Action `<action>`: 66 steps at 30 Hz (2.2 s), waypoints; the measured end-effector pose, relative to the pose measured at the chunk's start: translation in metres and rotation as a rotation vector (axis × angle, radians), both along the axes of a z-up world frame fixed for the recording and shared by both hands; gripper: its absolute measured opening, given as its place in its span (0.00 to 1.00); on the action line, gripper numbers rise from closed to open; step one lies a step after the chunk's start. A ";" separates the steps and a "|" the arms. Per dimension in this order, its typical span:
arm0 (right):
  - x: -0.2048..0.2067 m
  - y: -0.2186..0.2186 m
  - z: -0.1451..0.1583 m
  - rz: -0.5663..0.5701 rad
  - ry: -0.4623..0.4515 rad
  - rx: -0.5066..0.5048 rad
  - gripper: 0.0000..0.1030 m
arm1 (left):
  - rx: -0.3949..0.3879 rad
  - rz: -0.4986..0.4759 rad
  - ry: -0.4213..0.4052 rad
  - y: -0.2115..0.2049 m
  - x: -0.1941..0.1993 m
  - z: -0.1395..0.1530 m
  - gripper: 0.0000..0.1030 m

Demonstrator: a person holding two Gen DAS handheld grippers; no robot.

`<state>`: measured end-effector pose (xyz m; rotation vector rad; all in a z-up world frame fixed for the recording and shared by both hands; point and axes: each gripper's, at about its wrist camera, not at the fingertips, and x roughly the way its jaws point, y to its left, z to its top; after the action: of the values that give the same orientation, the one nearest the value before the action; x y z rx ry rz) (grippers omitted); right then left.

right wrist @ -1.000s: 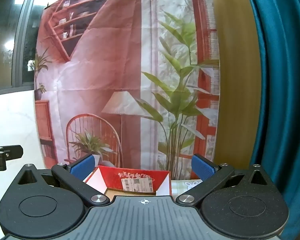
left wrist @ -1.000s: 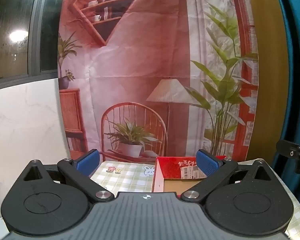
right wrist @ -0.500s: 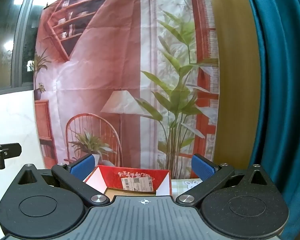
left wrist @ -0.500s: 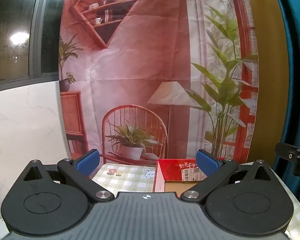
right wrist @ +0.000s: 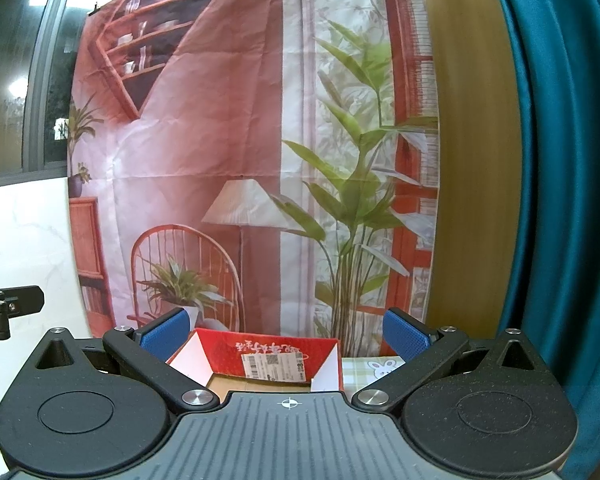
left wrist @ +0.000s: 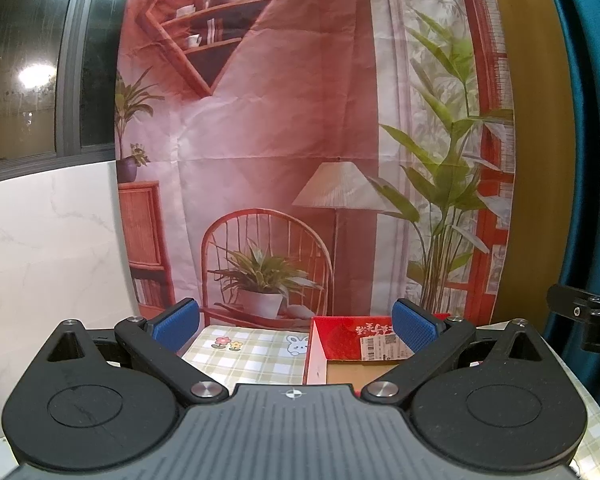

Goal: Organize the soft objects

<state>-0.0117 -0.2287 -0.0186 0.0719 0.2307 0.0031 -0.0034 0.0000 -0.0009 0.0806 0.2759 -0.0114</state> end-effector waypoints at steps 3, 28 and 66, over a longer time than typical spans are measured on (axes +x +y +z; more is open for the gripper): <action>0.000 0.000 0.000 -0.001 0.000 0.000 1.00 | 0.000 0.000 0.000 0.000 0.000 0.000 1.00; 0.001 0.001 0.001 -0.002 0.003 -0.001 1.00 | -0.001 -0.005 -0.001 -0.001 0.000 0.000 1.00; 0.006 0.003 -0.025 0.039 -0.017 0.058 1.00 | -0.014 -0.021 0.000 0.000 0.019 -0.027 1.00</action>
<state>-0.0053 -0.2262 -0.0434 0.1253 0.2150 0.0492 0.0151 0.0005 -0.0279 0.0697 0.2748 -0.0343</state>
